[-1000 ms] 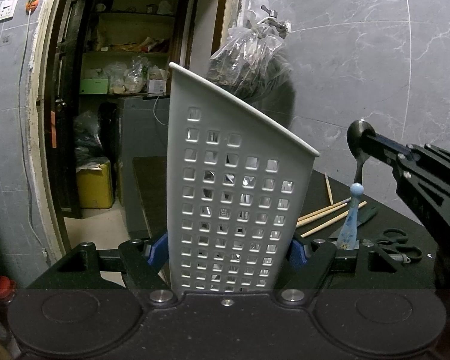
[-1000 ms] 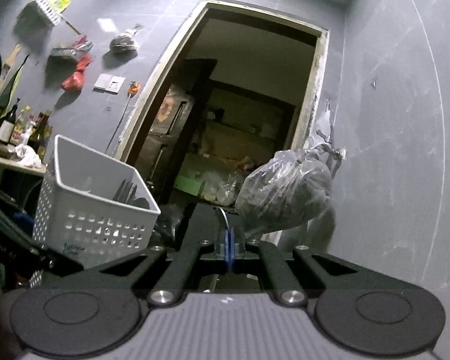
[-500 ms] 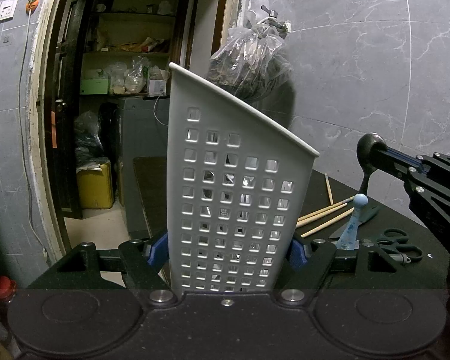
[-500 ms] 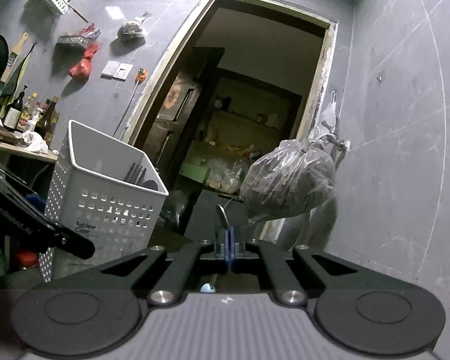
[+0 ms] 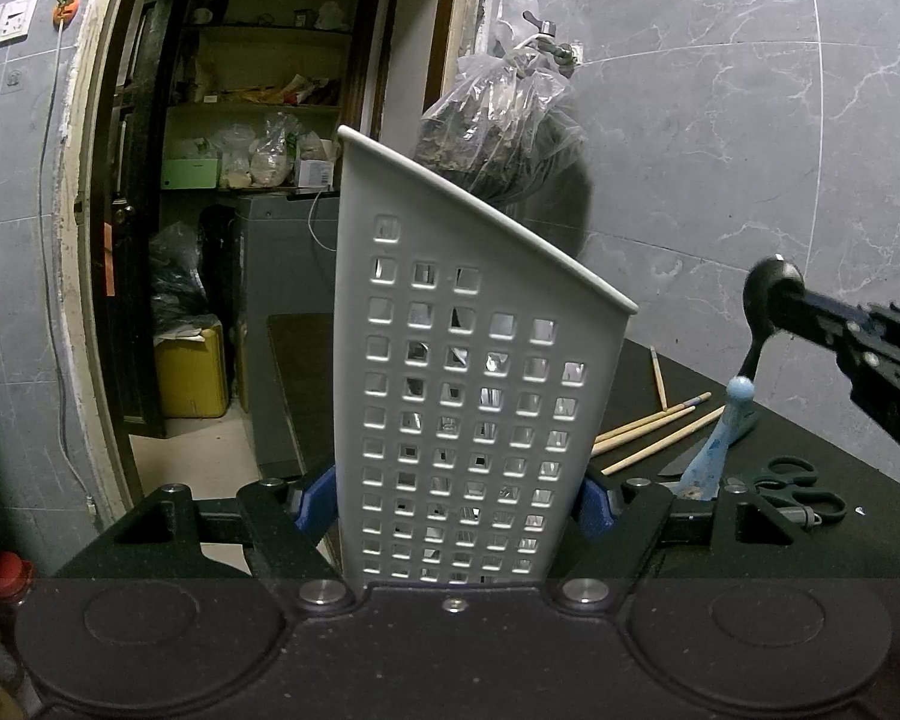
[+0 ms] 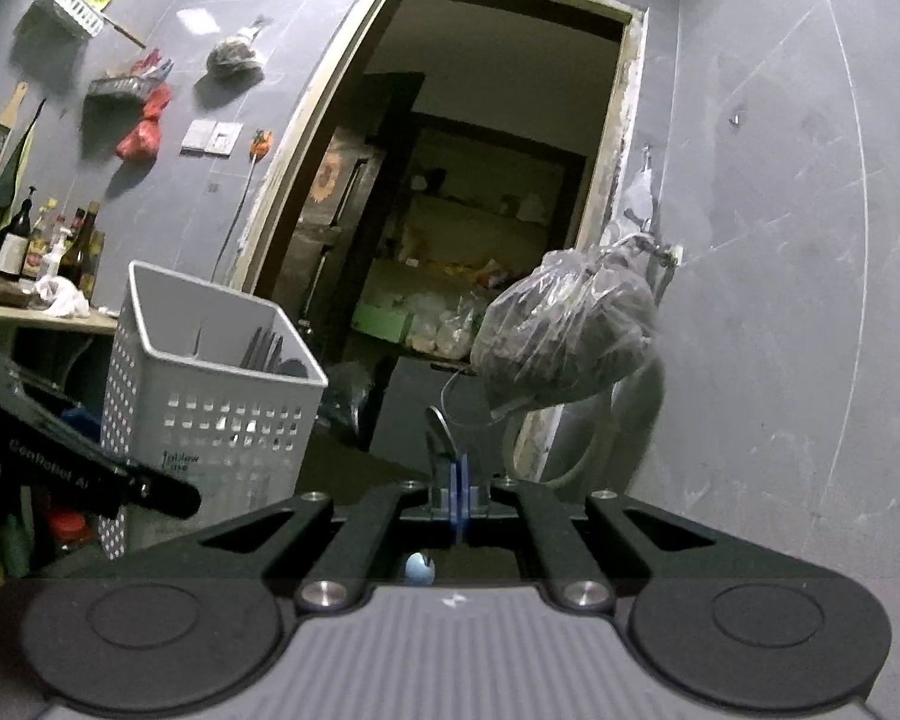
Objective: Organize utensils
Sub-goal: 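Lift the blue-handled spoon with the right tool up over the basket, then lower the blue-handled spoon into the basket and open the right tool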
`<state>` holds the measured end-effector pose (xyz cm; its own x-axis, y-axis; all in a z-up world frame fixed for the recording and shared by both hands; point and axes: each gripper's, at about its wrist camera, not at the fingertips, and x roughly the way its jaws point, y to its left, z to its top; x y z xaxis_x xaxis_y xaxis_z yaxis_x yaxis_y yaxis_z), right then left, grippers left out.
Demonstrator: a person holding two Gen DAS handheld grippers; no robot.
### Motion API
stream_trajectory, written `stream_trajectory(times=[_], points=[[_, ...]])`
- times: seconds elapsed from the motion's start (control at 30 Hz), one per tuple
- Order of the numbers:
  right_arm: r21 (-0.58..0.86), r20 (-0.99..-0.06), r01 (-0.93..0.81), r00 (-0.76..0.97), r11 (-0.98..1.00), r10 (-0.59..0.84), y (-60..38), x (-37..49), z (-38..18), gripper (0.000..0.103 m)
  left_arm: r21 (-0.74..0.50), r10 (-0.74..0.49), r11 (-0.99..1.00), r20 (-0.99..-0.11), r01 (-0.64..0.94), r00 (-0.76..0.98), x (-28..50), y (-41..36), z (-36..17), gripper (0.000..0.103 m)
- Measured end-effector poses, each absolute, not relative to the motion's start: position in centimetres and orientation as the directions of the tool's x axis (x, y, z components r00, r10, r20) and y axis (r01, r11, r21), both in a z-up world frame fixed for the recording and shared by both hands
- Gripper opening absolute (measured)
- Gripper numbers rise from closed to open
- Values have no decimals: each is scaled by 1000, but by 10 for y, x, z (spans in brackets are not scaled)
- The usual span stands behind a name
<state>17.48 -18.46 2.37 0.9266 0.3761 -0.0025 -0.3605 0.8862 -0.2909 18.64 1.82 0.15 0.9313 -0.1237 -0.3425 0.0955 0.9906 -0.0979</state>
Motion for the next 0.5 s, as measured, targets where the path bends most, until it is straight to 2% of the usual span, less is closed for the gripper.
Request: stream_trajectory(times=[0.3, 0.5], points=[[-297, 80, -355, 916, 886, 394, -175, 179, 54, 2, -99, -124, 991, -342, 95, 931, 186, 18, 1, 77], [-173, 165, -441, 869, 881, 467, -170, 178, 97, 2, -99, -122, 991, -343, 94, 931, 187, 18, 1, 77]])
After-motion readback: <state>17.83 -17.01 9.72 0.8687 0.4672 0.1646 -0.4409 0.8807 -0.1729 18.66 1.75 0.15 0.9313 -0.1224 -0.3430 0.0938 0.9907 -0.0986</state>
